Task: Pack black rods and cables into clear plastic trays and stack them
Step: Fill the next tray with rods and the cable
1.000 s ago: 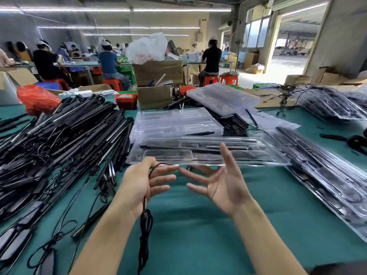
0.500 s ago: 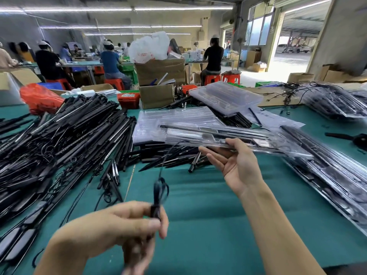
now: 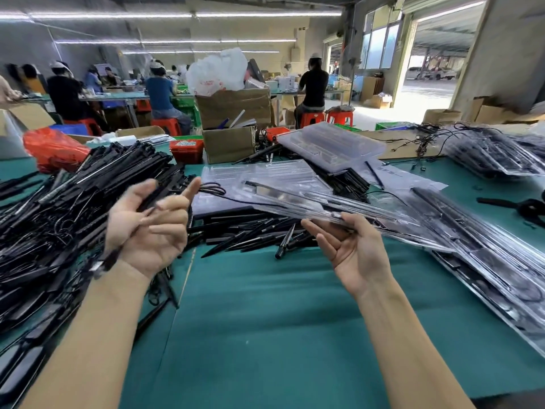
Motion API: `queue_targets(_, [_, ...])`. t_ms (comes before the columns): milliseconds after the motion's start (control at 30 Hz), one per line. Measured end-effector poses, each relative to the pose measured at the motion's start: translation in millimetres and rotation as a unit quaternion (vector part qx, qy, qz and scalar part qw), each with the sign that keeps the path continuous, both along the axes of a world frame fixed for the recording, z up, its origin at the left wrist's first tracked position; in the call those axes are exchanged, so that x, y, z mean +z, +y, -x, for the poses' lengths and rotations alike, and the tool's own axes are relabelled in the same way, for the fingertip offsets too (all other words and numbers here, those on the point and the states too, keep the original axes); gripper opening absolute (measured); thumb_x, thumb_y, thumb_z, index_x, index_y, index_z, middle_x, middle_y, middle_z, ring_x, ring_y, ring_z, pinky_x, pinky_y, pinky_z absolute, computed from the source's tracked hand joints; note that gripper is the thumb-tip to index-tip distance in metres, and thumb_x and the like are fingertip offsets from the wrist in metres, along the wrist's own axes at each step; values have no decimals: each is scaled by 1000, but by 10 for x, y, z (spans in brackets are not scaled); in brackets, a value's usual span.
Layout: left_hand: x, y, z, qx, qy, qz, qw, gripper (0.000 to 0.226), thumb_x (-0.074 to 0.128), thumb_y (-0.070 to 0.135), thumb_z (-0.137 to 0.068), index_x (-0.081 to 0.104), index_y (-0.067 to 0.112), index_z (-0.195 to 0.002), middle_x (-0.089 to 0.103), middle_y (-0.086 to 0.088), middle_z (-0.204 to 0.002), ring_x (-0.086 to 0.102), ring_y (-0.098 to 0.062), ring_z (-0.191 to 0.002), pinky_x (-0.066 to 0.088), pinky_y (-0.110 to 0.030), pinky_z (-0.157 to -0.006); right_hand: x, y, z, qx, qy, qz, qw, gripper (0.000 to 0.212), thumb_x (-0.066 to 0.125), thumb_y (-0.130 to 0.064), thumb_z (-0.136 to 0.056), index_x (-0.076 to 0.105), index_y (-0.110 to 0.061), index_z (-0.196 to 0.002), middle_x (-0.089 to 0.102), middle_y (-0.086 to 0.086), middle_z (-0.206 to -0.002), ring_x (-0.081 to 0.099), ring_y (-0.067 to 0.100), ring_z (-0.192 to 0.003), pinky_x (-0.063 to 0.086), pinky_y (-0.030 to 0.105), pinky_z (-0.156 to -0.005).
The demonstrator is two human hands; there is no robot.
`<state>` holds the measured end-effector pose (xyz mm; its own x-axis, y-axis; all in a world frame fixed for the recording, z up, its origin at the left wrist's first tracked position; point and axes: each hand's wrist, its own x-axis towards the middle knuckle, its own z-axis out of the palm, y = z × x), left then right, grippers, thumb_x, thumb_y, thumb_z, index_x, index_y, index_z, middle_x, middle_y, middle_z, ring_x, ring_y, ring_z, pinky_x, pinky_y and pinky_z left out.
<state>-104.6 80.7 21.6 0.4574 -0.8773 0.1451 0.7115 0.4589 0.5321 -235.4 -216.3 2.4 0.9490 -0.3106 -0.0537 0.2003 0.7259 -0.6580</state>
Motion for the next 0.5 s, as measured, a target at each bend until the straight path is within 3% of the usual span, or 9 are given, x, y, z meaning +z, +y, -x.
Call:
queue_targets(67, [44,-102,29,97,-32,-94,990,35,76,11,-80,60,9,-111,49,3,-52,27,-2,-38,40,-17,-32,1,-30,-5,-15,-8,-19,1000,7,45,-9,-98,50,-4,-97,71,31,-96,74,41,-85,57,23,-49])
queue_targets(100, [53,-142,46,153,-46,-154,975,36,81,5,-69,63,11,-99,41,6,-46,19,-3,-35,31,-14,-27,2,-60,-6,-22,-13,-25,999,6,45,-9,-97,50,-5,-97,71,32,-98,74,41,-85,57,23,-49])
queue_targets(167, [58,-155,65,205,-21,-209,956,14,70,10,-73,66,12,-87,34,6,-42,12,-5,-35,24,-15,-24,0,-107,1,-33,-7,-21,999,5,45,-9,-97,49,-6,-100,69,33,-103,74,41,-85,57,23,-48])
queue_targets(200, [48,-153,74,219,3,-197,956,12,60,17,-81,68,11,-88,36,7,-44,13,-4,-36,26,-15,-27,-16,-122,-4,-39,1,-12,999,7,45,-9,-97,48,-6,-103,67,34,-107,74,42,-85,57,24,-48])
queue_targets(267, [3,-147,37,251,52,-144,956,37,50,29,-86,68,3,-106,49,10,-60,23,1,-45,31,-12,-36,-49,-117,-19,-52,8,-2,999,6,45,-8,-97,47,-8,-103,63,35,-111,74,42,-84,57,24,-48])
queue_targets(367, [-41,-231,42,303,40,-128,943,63,52,37,-84,53,-6,-131,69,-2,-100,55,-6,-63,48,-16,-53,-70,-92,-59,-84,-7,-16,996,11,45,-7,-98,46,-9,-88,60,37,-112,74,44,-83,58,26,-50])
queue_targets(433, [-102,-268,44,360,51,-144,920,62,53,36,-85,44,2,-136,70,-16,-117,67,-18,-74,55,-24,-59,-45,-90,-86,-110,-18,-18,994,15,45,-6,-99,46,-8,-85,57,37,-112,73,45,-84,59,28,-52])
queue_targets(500, [-189,-273,17,393,114,-153,900,50,48,39,-92,39,11,-133,70,-25,-115,69,-23,-73,54,-24,-55,-18,-110,-122,-134,-25,-17,991,14,46,-5,-99,47,-8,-85,55,36,-110,73,46,-85,59,29,-55])
